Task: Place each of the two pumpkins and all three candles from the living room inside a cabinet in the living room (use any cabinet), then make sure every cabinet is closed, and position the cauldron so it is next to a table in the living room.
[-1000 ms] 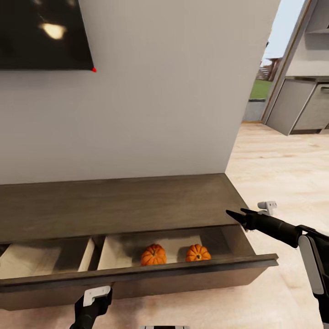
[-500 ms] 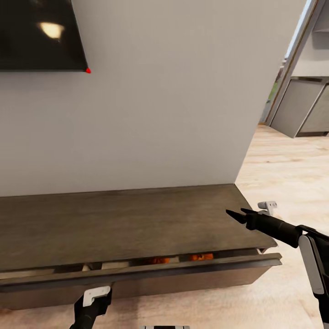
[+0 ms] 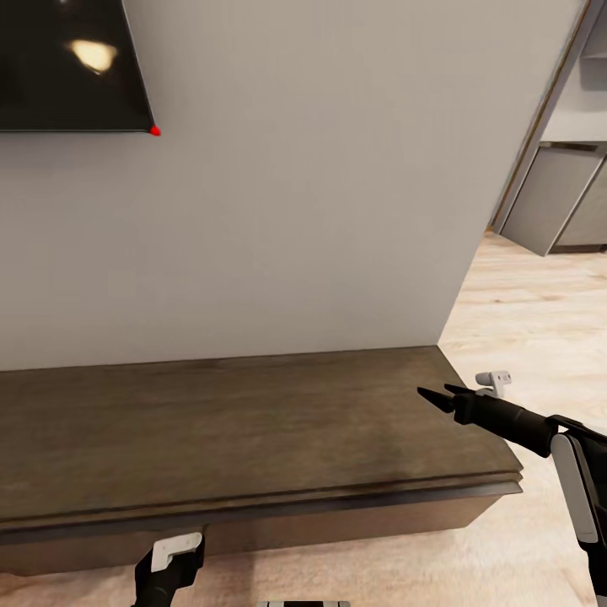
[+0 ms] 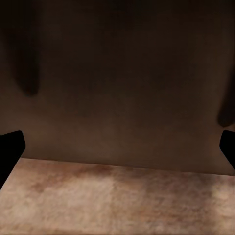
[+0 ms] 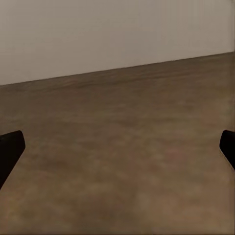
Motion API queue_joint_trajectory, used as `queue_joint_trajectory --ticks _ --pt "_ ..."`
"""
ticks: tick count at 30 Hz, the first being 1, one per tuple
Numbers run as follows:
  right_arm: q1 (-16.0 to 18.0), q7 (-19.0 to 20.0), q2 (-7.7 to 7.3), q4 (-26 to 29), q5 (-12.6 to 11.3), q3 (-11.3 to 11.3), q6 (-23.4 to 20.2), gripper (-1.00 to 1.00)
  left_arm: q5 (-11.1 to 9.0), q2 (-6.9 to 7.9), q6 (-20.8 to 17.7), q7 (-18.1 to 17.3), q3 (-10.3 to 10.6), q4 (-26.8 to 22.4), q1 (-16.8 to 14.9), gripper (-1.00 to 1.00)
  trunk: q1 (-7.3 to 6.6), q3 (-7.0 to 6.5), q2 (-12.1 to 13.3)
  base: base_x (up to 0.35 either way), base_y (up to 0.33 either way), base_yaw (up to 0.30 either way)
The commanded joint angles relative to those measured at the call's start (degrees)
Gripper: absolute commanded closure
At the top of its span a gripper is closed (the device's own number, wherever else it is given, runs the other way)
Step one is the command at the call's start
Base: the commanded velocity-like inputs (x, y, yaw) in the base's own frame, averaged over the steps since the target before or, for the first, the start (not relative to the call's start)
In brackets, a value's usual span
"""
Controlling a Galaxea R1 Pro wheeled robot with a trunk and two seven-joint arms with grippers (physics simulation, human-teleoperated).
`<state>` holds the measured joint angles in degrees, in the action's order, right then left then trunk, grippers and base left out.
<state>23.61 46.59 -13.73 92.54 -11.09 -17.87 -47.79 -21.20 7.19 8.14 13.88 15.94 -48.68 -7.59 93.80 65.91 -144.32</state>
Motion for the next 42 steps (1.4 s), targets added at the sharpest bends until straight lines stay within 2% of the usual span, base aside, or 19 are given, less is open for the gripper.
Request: queue_joint_trajectory --ticks 1,18,28,32,35,37,42 --pt "0.0 0.2 0.00 0.0 -0.1 -0.1 -0.3 -1.00 -0.5 0.10 0.3 0.4 0.4 0.0 -0.1 -1.00 -0.01 0.04 0.0 0.023 0.000 0.000" --pt "0.0 0.2 0.02 0.0 -0.1 -0.1 -0.3 -1.00 -0.1 0.05 0.4 0.4 0.3 0.0 -0.1 -1.00 -0.01 0.04 0.0 0.023 0.000 0.000" --pt "0.0 0.2 0.35 0.0 -0.2 0.1 -0.2 -1.00 -0.6 0.23 0.4 0.2 0.3 -0.4 -0.1 -1.00 -0.01 0.04 0.0 -0.280 0.000 0.000" --pt "0.1 -0.1 0.43 0.0 -0.2 0.2 -0.3 -1.00 -0.8 0.32 -0.3 0.1 0.3 -2.1 0.1 -1.00 -0.01 -0.11 0.0 -0.325 0.064 -0.086" --pt "0.4 -0.3 0.50 0.0 -0.2 0.2 -0.3 -1.00 -0.8 0.71 -4.2 0.2 0.1 -7.1 0.9 -1.00 -0.01 -0.32 0.0 -0.247 0.100 -0.143" --pt "0.4 -0.4 0.53 0.0 -0.1 0.3 -0.3 -1.00 -0.8 1.38 -10.1 0.3 -0.7 -14.2 3.0 -1.00 -0.01 -0.47 0.0 -0.102 0.043 -0.153" --pt "0.5 -0.4 0.54 0.0 -0.1 0.3 -0.3 -1.00 -0.8 1.63 -15.7 0.8 -1.6 -20.2 5.4 -1.00 -0.01 -0.86 0.0 -0.037 0.015 -0.157"
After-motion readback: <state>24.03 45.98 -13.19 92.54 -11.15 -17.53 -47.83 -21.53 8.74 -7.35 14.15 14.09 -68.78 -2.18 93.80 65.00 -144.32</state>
